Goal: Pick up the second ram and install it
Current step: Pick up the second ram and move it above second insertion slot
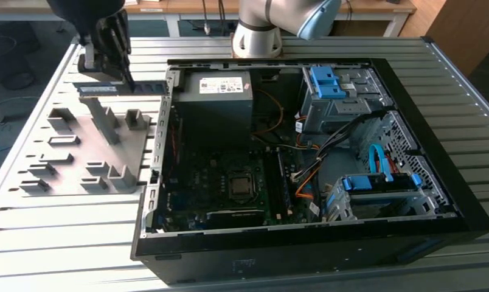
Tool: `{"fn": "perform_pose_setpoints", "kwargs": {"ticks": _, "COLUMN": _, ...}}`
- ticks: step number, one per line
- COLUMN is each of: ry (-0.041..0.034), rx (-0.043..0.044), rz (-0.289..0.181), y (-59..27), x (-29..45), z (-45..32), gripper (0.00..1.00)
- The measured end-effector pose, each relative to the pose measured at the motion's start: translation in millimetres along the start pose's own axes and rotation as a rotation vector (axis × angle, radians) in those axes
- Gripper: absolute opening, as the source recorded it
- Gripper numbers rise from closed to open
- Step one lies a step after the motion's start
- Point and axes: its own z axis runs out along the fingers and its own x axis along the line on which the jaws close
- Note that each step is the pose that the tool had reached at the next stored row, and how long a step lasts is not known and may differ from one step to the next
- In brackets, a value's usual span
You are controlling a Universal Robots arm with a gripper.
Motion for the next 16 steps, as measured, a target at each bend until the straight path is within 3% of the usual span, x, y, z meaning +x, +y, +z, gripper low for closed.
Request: {"fn": "perform_pose_setpoints", "kwargs": {"ticks": 16, "ry": 0.0001, "rx": -0.0009, "rz": 0.0, "y": -32.1, "x": -0.8, "z": -0.1, "gripper": 0.14}}
